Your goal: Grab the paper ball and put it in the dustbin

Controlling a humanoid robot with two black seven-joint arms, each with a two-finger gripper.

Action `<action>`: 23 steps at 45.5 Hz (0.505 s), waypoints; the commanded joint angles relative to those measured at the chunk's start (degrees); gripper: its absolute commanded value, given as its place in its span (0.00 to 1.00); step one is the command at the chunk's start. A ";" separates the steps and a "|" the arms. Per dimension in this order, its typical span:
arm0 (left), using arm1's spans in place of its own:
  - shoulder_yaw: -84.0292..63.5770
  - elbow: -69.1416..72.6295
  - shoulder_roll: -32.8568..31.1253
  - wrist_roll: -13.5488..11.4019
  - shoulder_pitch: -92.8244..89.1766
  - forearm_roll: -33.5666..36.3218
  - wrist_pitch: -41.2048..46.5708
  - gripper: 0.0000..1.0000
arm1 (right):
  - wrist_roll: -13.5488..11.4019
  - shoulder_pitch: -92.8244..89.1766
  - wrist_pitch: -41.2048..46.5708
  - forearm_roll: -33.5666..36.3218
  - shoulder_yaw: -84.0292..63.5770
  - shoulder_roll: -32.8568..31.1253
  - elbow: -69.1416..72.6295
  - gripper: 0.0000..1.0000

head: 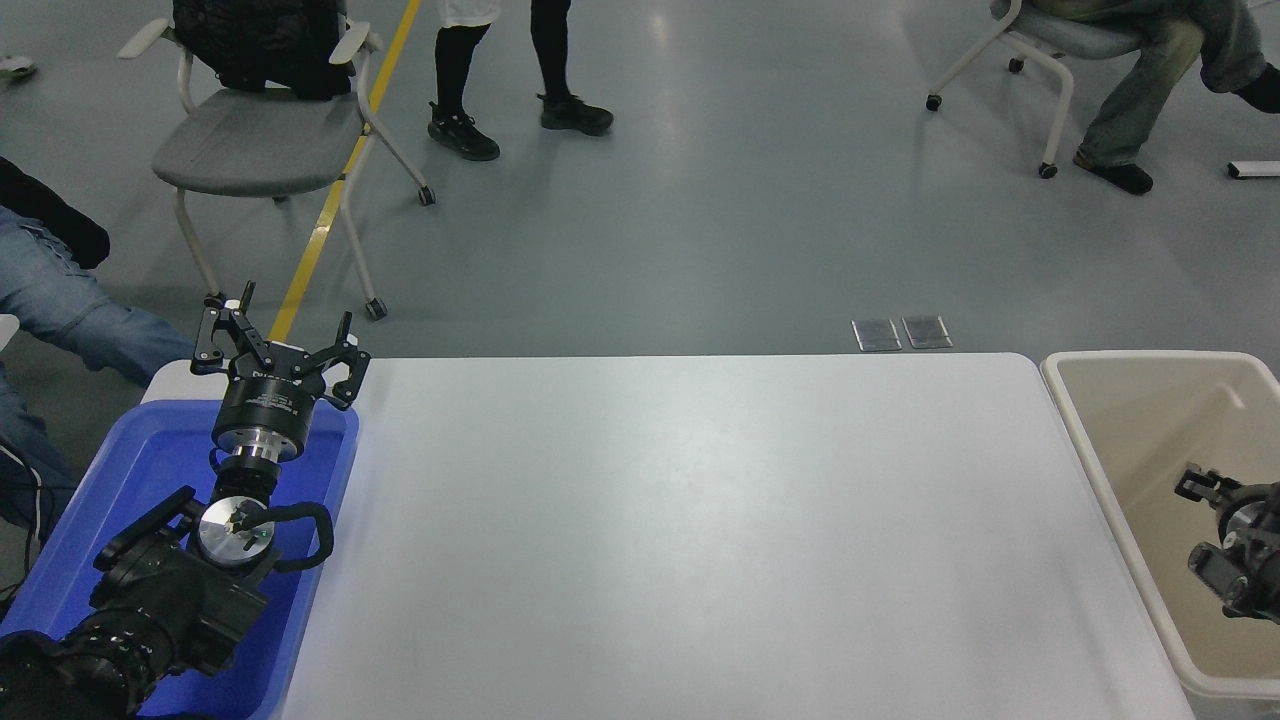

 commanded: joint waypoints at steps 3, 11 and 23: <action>0.00 0.00 0.00 0.00 0.00 0.00 0.00 0.99 | 0.06 3.31 -0.06 4.60 6.90 -1.30 0.65 1.00; 0.00 0.00 0.00 -0.08 0.00 0.00 0.00 0.99 | 0.15 4.80 0.21 4.60 25.87 -2.62 2.40 1.00; 0.00 0.00 0.00 0.00 0.00 0.00 0.00 0.99 | 0.06 3.75 1.00 4.60 42.24 -9.30 18.48 1.00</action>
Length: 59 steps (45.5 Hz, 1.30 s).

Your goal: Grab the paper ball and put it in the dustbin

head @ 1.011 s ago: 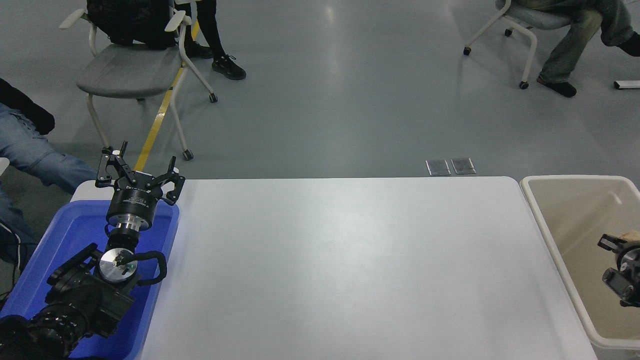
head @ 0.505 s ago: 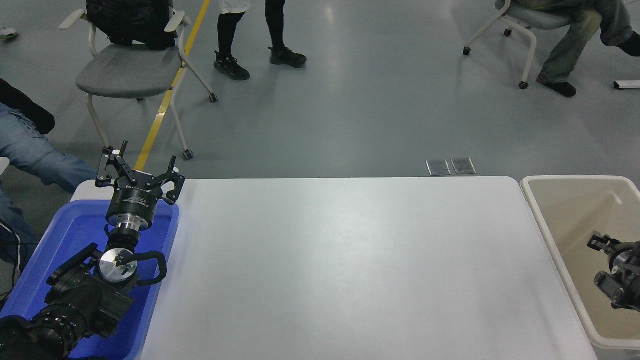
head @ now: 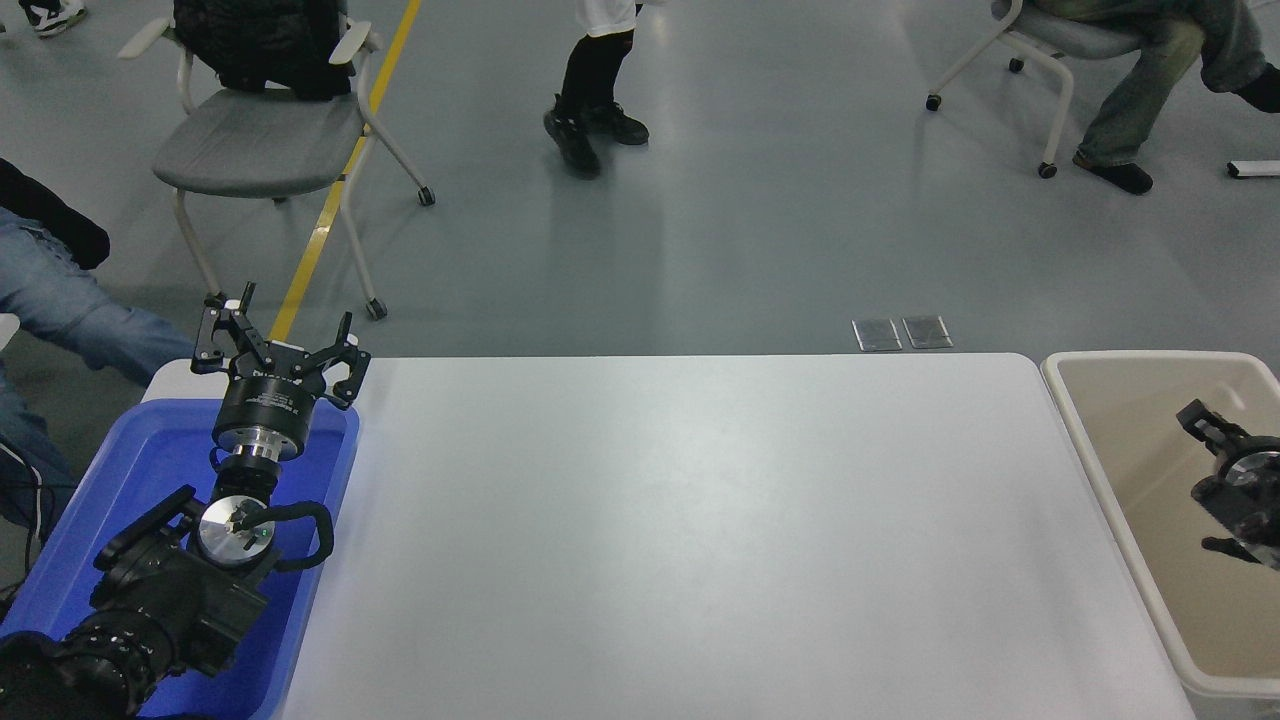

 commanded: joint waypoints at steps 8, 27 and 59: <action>0.00 0.00 0.00 0.04 0.00 0.00 0.00 0.99 | 0.33 -2.76 2.59 0.52 26.43 -6.96 19.93 1.00; 0.00 0.00 0.00 -0.05 0.00 0.00 0.00 0.99 | 18.87 -9.44 4.08 3.15 45.26 2.97 21.43 1.00; 0.00 0.00 0.00 0.04 0.00 0.00 0.00 0.99 | 40.85 -14.19 17.09 25.04 45.35 11.67 19.15 1.00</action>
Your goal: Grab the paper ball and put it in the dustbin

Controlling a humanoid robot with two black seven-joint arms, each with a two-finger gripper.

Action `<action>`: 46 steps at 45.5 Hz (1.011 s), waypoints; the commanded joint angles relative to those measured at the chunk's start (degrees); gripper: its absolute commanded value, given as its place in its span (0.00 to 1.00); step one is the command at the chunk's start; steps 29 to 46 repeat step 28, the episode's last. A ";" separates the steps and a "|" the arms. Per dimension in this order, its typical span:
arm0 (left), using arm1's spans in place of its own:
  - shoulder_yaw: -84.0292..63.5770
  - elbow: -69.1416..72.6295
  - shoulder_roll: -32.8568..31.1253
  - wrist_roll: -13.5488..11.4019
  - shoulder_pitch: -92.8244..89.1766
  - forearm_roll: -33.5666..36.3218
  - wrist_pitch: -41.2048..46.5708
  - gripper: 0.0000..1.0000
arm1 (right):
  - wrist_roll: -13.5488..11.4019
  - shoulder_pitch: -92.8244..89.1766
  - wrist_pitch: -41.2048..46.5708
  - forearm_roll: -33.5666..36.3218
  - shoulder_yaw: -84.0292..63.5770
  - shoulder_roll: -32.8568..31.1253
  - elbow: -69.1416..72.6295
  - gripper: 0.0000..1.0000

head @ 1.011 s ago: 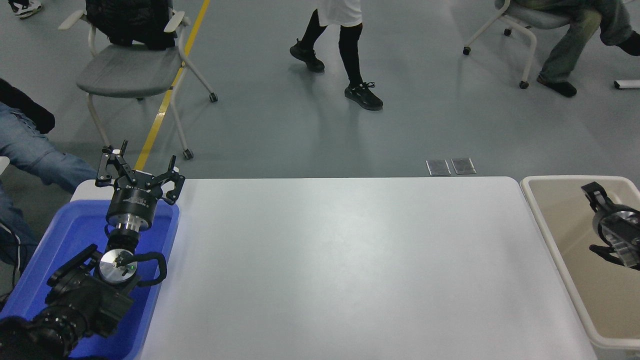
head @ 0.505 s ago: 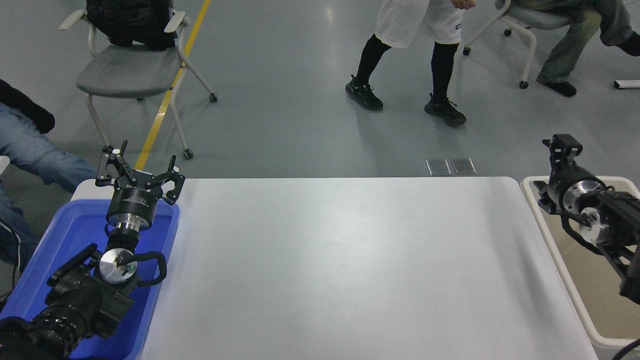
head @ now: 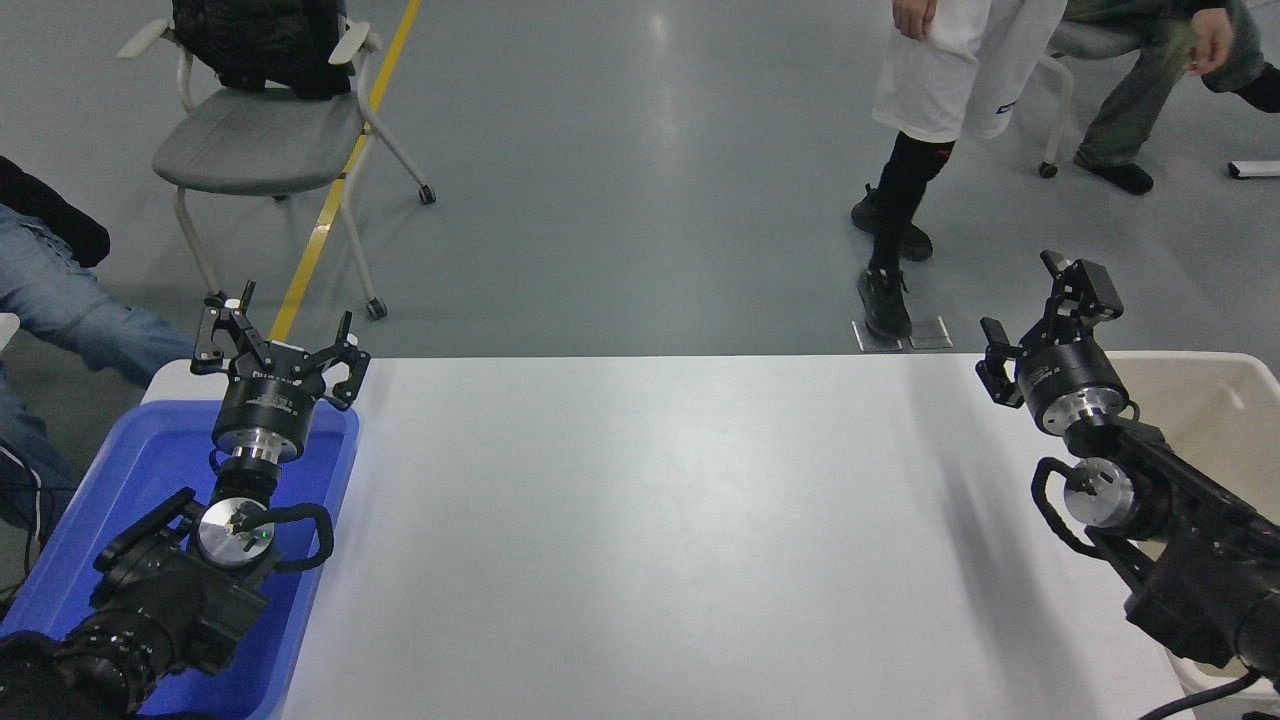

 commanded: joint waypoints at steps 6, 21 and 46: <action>0.00 0.00 0.00 0.08 0.00 0.01 0.00 0.99 | 2.91 -1.20 3.84 7.34 -0.26 2.40 -0.41 1.00; 0.00 0.00 0.00 0.08 0.00 0.01 0.00 0.99 | 2.91 -2.34 4.63 7.17 -1.40 2.67 -1.11 1.00; 0.00 0.00 0.00 -0.01 0.00 0.01 0.00 0.99 | 2.91 -2.61 4.55 7.08 -1.32 2.67 -0.67 1.00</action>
